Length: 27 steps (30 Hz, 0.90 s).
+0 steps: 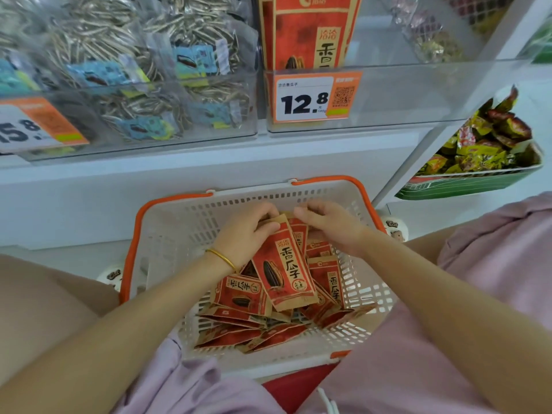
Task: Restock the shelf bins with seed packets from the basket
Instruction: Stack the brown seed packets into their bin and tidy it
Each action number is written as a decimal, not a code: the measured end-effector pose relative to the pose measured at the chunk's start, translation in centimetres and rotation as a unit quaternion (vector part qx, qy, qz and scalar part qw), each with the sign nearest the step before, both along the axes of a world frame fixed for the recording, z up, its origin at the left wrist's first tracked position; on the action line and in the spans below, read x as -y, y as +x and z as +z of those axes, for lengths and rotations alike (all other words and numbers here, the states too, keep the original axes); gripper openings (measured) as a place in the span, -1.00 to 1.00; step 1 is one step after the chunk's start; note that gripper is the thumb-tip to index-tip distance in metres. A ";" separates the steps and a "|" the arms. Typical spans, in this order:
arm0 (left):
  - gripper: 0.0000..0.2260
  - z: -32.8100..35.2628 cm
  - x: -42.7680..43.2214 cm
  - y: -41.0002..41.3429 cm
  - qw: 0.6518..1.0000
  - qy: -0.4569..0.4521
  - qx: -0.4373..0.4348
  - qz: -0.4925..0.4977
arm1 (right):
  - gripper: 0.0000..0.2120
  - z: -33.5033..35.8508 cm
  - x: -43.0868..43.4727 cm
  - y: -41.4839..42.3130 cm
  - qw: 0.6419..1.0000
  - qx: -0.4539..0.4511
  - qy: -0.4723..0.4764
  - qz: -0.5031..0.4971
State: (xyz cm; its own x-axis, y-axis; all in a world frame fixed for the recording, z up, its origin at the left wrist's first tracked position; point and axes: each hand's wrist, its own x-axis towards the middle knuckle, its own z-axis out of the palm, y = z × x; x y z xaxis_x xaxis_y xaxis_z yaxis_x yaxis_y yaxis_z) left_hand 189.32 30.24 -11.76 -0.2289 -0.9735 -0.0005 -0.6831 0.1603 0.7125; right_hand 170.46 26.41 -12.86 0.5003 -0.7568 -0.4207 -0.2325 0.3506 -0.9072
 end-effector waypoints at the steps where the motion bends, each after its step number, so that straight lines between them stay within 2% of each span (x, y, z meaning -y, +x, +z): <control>1: -0.94 0.5 0.2 0.0 1.000 -0.010 -0.004 0.001 | -0.61 0.1 -0.1 -0.2 1.000 0.004 0.003 0.009; 4: -0.93 2.3 0.6 0.0 0.999 -0.030 -0.037 0.019 | -0.29 0.9 -0.7 -0.4 0.995 -0.022 -0.005 0.098; 6: -0.90 3.4 0.8 -0.1 0.997 -0.047 -0.046 0.035 | -0.11 1.5 -1.4 -0.4 0.992 -0.041 -0.007 0.119; 7: -0.90 3.8 0.8 -0.1 0.997 -0.058 -0.045 0.039 | -0.08 1.7 -1.7 -0.3 0.993 -0.041 -0.011 0.114; 12: -0.93 8.0 1.8 -0.8 0.992 -0.110 -0.042 0.040 | -0.27 4.7 -2.2 -0.5 0.997 -0.044 -0.051 0.021; 15: -0.87 12.4 2.7 -2.0 0.987 -0.160 -0.032 0.006 | -0.32 7.9 -1.9 -2.2 0.999 0.031 -0.014 -0.028; 19: -0.73 18.9 4.2 -3.1 0.926 -0.368 0.080 0.020 | -0.58 14.0 -1.1 -5.4 0.975 0.173 -0.003 -0.137; 21: -0.71 21.1 5.9 -3.1 0.902 -0.409 0.135 0.024 | -0.71 16.9 0.4 -7.1 0.961 0.209 -0.015 -0.179; 24: -0.61 22.8 9.0 -3.3 0.908 -0.375 0.187 0.021 | -0.64 20.3 4.8 -8.6 0.965 0.156 -0.064 -0.199; 27: -0.51 23.4 12.4 -3.6 0.928 -0.272 0.254 0.013 | -0.60 22.1 10.5 -8.2 0.968 0.096 -0.128 -0.191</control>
State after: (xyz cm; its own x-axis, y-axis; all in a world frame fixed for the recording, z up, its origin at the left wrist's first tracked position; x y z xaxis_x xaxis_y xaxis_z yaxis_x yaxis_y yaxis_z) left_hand 185.74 17.88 11.68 -0.3097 -0.8670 0.3905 -0.9177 0.3801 0.1160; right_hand 162.26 15.86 9.25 0.2133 -0.9693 -0.1220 0.0508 0.1357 -0.9894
